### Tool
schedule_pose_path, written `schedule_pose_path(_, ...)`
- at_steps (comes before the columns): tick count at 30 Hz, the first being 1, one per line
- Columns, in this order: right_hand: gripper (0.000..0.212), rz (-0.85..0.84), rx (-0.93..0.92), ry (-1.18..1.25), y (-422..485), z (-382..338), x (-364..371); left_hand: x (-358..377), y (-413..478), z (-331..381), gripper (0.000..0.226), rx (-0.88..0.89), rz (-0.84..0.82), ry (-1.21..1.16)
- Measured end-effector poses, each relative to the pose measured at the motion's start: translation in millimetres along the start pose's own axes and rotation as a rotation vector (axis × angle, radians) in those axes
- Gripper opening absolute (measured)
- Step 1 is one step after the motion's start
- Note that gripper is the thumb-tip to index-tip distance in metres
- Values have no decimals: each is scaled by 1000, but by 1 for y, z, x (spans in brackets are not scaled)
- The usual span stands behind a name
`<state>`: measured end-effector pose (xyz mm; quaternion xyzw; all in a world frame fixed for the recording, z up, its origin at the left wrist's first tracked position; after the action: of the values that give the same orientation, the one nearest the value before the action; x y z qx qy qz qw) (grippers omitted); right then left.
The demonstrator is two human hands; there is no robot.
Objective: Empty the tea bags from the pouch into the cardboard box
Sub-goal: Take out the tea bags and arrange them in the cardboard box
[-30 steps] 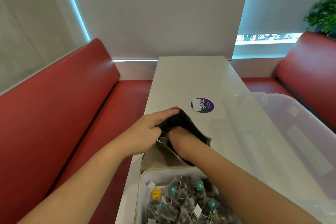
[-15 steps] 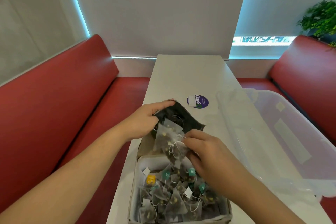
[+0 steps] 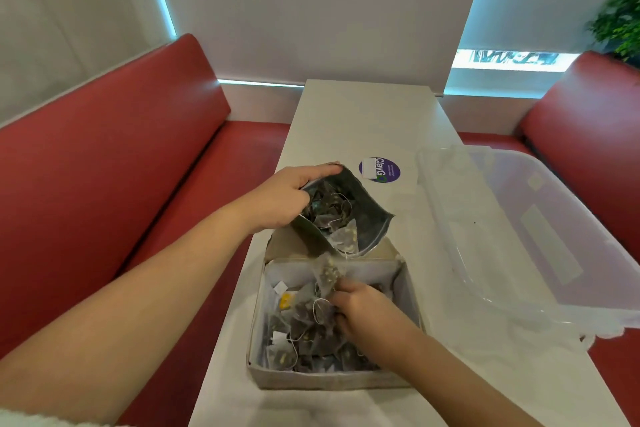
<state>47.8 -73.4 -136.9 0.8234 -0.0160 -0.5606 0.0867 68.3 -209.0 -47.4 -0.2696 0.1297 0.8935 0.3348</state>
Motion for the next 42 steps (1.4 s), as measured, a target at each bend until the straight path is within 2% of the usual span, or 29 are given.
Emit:
schedule_pose_path(2,45,-41,2,-17,-3,5,2,0,0,0,80,1,-2,7)
schedule_pose_path(4,43,-9,-17,-57,-7,7,-8,-2,1,-3,81,-6,4,-6)
schedule_pose_path(8,18,297,-15,-59,-4,5,-66,-2,1,-4,80,-5,3,-6)
schedule_pose_path(10,15,435,1,-13,2,6,-86,0,0,-2,79,4,-2,-5)
schedule_pose_path(12,18,488,1,-13,17,6,-92,2,-1,-1,79,5,-7,-12)
schedule_pose_path(15,37,354,64,-65,49,18,-72,3,-1,-3,80,2,-5,-32)
schedule_pose_path(18,54,73,137,-146,79,33,-43,5,-2,-5,80,9,-19,-36)
schedule_pose_path(20,50,-148,183,-229,89,39,-27,7,-2,-5,80,11,-25,-46)
schedule_pose_path(22,31,-262,217,-286,91,42,-20,7,-3,-4,79,11,-19,-60)
schedule_pose_path(24,17,-211,217,-272,93,41,-25,7,-3,-3,78,8,-11,-62)
schedule_pose_path(27,16,-115,201,-224,85,37,-31,8,-2,-3,77,6,-5,-70)
schedule_pose_path(29,17,59,146,-129,72,30,-47,6,-2,-3,78,12,2,-65)
schedule_pose_path(31,9,269,70,-19,52,21,-72,4,-2,-2,79,25,12,-38)
schedule_pose_path(33,12,376,38,88,32,16,-90,1,-1,-3,80,35,27,-14)
schedule_pose_path(38,22,444,-20,252,-3,10,-106,0,1,-6,81,26,33,-7)
schedule_pose_path(42,21,441,-104,185,-18,5,-93,2,0,-7,80,20,20,-5)
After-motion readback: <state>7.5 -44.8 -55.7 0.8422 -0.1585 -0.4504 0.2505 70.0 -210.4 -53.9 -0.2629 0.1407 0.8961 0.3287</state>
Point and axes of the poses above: each hand's wrist, its own y-axis towards the middle knuckle, its own x-axis out of the palm, z = x × y, the point moved 10 cm from there along y, towards the middle knuckle, and after that the axes turned 10 degrees about z, right-handed, at the moved point
